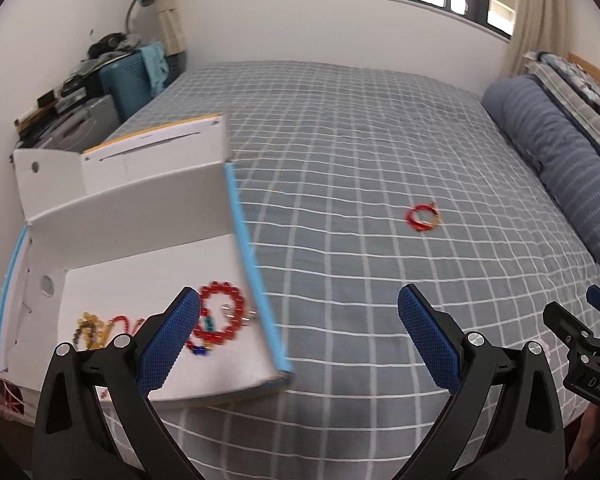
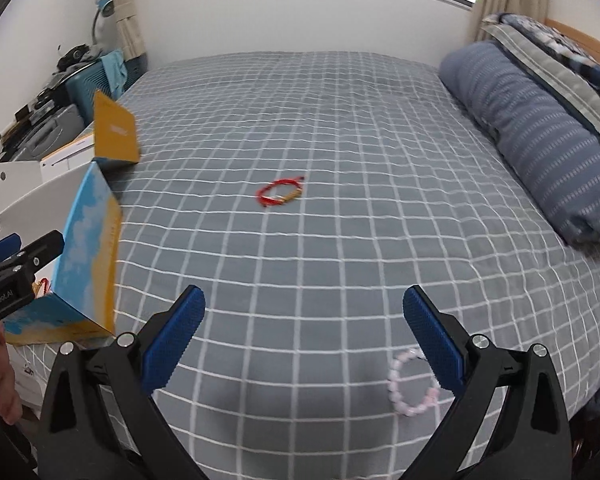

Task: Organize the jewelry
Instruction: 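Move both tools back over the remaining bracelets on the bed, then grasp the red cord bracelet with the left tool while the right tool grasps the pink bracelet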

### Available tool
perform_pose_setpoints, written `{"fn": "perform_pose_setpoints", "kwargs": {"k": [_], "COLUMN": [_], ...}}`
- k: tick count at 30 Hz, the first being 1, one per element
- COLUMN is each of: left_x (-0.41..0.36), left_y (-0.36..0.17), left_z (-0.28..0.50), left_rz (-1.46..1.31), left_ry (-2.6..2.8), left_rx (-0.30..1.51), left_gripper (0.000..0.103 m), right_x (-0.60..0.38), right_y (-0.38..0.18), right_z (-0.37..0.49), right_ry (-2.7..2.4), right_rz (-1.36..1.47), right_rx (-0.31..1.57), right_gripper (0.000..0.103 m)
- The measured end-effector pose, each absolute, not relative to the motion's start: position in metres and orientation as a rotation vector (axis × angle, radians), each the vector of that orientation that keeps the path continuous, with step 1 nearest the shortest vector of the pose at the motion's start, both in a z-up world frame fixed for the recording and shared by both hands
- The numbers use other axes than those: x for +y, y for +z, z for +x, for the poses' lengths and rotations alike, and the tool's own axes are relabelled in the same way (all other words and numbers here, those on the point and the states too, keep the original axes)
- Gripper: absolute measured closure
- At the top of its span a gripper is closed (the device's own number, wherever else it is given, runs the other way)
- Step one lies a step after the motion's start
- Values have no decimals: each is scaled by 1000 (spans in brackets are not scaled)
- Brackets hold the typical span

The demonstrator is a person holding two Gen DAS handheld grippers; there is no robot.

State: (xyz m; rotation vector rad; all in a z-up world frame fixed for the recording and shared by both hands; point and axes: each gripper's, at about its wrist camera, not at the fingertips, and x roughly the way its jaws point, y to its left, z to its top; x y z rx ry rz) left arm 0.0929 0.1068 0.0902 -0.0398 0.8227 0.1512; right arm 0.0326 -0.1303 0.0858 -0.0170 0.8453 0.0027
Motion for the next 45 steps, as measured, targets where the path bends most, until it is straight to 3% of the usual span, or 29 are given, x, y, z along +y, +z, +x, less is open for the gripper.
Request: {"fn": "perform_pose_setpoints", "kwargs": {"k": [11,22,33,45], "left_x": [33,-15,-40,-41], "left_y": [78,52,-16,-73], "left_z": [119,215,317,365], "left_rz": [-6,12,87,78], "left_ry": [67,-9,-49,2], "left_rx": [844,919,1013,1048], "left_gripper": [6,6,6,7], "right_x": [-199,-244,-245,-259], "right_y": [63,15,-26,-58], "right_z": [13,10,35,50], "right_ry": [-37,-81,-44,-35], "right_rz": [19,12,17,37], "right_rx": [905,1028,1136,1217], "right_gripper": [8,8,8,12]}}
